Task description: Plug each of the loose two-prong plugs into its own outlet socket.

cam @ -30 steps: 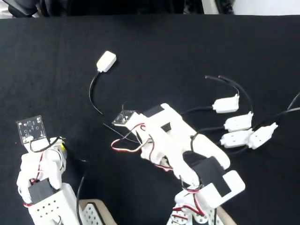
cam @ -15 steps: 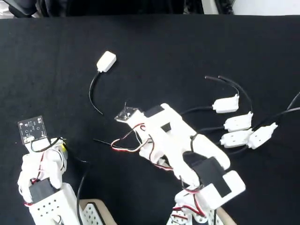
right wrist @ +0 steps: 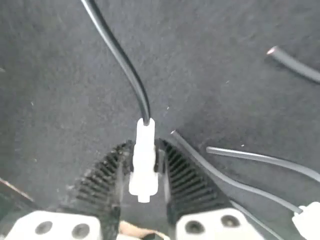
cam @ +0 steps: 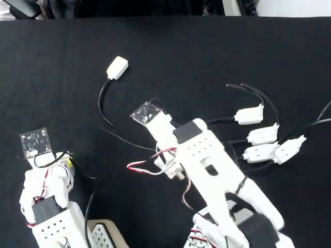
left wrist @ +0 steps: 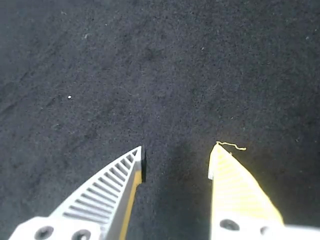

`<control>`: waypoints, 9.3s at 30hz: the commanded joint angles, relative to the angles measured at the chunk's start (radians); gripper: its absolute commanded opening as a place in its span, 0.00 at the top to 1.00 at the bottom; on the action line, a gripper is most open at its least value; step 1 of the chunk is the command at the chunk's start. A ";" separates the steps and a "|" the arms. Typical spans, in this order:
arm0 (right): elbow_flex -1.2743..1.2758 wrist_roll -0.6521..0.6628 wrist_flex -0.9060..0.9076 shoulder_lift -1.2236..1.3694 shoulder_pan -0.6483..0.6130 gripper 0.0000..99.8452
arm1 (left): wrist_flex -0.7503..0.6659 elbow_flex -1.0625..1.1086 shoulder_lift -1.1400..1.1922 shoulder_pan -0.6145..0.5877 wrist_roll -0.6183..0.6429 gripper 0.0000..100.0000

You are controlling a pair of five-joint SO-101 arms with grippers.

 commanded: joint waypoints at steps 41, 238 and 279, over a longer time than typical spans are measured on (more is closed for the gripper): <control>0.832 -0.160 -0.667 -1.394 -0.224 0.99 | -0.333 -0.117 -0.006 0.740 0.180 0.78; 0.358 0.058 -0.572 -0.280 0.261 0.99 | 0.292 -0.536 0.850 0.493 -0.483 0.97; -0.042 -0.087 -0.229 -0.259 0.098 0.99 | 0.236 -0.516 0.594 0.087 -0.411 0.91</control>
